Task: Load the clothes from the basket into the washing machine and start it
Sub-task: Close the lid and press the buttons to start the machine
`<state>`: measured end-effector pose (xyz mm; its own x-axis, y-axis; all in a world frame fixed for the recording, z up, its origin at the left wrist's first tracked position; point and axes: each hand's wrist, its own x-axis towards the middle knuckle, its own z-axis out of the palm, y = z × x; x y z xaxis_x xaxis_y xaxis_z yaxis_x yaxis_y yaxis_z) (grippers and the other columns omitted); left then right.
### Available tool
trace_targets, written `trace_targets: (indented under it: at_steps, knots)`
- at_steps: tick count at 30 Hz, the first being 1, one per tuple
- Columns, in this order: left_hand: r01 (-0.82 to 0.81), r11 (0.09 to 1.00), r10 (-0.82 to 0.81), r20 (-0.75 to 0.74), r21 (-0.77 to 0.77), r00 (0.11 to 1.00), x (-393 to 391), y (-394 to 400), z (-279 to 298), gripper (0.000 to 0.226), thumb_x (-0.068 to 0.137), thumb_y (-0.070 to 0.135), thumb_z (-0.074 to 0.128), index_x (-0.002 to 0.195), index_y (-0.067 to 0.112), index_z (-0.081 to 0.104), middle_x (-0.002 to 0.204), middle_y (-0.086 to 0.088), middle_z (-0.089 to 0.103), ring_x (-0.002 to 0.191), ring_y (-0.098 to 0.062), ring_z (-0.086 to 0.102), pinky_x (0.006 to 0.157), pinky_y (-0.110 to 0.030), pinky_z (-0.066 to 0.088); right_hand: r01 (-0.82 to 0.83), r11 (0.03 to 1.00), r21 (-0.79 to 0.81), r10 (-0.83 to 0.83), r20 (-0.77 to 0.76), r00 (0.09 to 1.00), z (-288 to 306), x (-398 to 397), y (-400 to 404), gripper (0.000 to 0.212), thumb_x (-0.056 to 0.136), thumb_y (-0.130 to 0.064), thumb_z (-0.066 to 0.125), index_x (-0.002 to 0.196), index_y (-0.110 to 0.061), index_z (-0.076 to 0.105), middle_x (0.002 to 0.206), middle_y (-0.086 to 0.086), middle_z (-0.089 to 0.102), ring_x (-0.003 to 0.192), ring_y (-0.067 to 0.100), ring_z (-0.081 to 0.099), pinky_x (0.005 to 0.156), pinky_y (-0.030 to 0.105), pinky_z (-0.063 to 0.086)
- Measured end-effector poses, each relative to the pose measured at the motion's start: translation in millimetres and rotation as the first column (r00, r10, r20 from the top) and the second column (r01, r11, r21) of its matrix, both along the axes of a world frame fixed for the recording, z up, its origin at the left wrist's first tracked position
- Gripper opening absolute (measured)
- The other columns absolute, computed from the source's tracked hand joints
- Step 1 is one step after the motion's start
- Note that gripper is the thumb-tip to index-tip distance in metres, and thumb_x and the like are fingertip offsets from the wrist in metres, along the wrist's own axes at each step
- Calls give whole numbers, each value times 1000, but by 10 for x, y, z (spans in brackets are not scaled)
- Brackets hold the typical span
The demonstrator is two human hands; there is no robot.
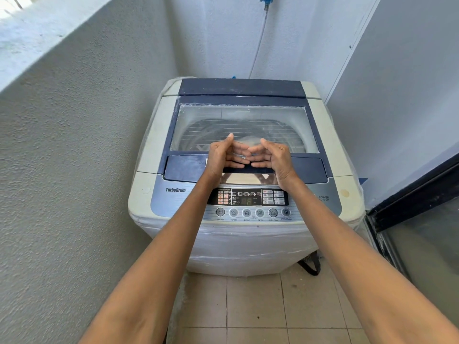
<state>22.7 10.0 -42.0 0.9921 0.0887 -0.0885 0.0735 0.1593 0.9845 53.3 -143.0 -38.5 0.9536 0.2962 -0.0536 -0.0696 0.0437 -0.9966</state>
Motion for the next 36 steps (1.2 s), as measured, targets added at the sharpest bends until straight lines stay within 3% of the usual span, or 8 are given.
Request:
trace_targets:
  at_steps: [14,36]
  knots:
    - [22,1000,-22,7,-13,1000,-10,16,6,54,102,37,32,81,6,70,70,-12,72,62,-29,69,60,-34,56,20,1000,-10,-20,8,1000,3,-9,4,48,86,-38,48,86,4,71,75,12,73,67,24,71,59,26,57]
    - [27,999,-27,-1,30,1000,5,-11,25,53,101,36,35,80,2,69,64,-11,71,54,-23,68,51,-26,55,25,998,-66,-25,3,1000,60,-29,17,38,97,-23,47,78,2,69,63,5,71,57,17,69,54,23,56]
